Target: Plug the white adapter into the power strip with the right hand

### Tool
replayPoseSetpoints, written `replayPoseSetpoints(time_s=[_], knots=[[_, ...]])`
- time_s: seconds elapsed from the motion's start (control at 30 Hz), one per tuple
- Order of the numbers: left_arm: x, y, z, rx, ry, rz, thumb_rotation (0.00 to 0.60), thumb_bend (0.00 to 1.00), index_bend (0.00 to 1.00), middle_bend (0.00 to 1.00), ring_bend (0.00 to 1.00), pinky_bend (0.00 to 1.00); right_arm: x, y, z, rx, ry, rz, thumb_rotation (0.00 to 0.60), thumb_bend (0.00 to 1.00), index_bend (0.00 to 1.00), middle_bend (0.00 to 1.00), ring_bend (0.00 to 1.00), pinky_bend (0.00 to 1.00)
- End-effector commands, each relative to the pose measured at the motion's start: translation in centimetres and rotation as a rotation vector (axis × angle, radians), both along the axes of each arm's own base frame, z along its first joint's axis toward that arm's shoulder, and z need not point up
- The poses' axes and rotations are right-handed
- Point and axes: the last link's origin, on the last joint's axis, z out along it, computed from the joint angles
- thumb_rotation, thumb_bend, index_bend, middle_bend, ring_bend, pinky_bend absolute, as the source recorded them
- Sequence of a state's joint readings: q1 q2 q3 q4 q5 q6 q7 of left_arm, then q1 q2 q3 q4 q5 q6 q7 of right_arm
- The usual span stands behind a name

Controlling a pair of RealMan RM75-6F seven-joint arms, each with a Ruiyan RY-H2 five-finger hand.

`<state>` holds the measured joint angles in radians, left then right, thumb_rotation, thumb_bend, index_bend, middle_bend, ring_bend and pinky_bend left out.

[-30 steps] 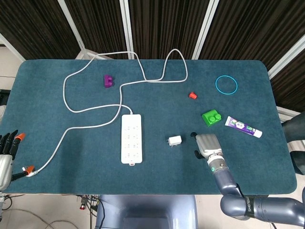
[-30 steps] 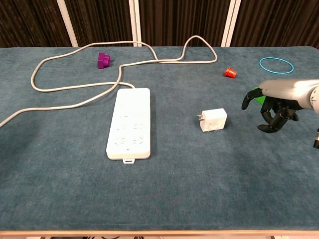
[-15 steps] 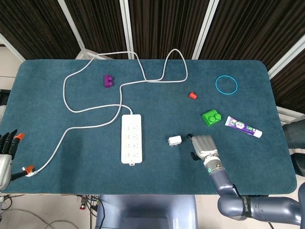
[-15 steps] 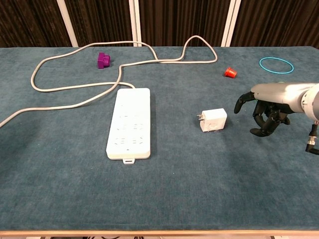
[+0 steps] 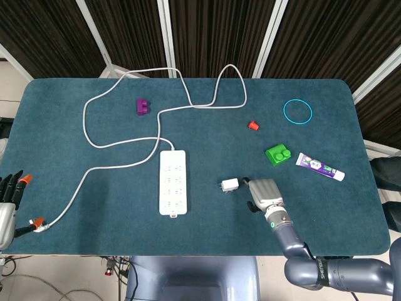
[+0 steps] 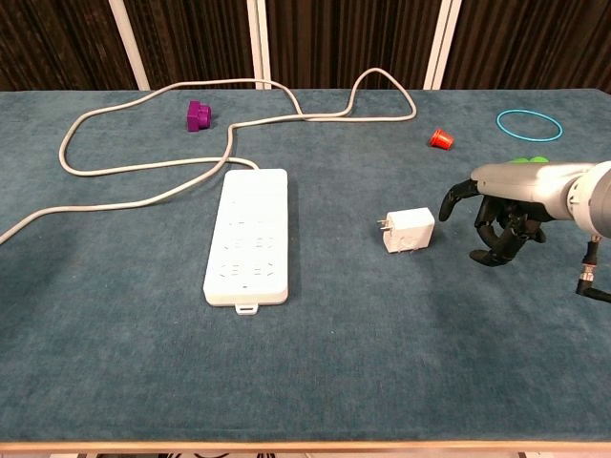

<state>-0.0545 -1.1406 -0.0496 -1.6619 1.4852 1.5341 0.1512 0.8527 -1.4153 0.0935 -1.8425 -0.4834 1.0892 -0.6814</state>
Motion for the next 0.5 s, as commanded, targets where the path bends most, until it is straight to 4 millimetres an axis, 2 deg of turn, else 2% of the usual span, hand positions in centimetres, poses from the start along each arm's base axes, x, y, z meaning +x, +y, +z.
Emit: replayPoseSetpoints(time_s=[0.03,0.5], knots=[[-0.02,-0.01,0.04,0.000,-0.002,0.001,0.600,0.10,0.12,0.00,0.00,0.00,0.15,0.04,0.00,0.000,-0.002,0.004,0.600,0.47,0.23,0.72,0.81,0.72],[-0.09,0.03,0.18,0.004,-0.003,0.007,0.600,0.10,0.12,0.00,0.00,0.00,0.82,0.52,-0.34,0.018,-0.013,0.022,0.600,0.47,0.23,0.72,0.81,0.72]])
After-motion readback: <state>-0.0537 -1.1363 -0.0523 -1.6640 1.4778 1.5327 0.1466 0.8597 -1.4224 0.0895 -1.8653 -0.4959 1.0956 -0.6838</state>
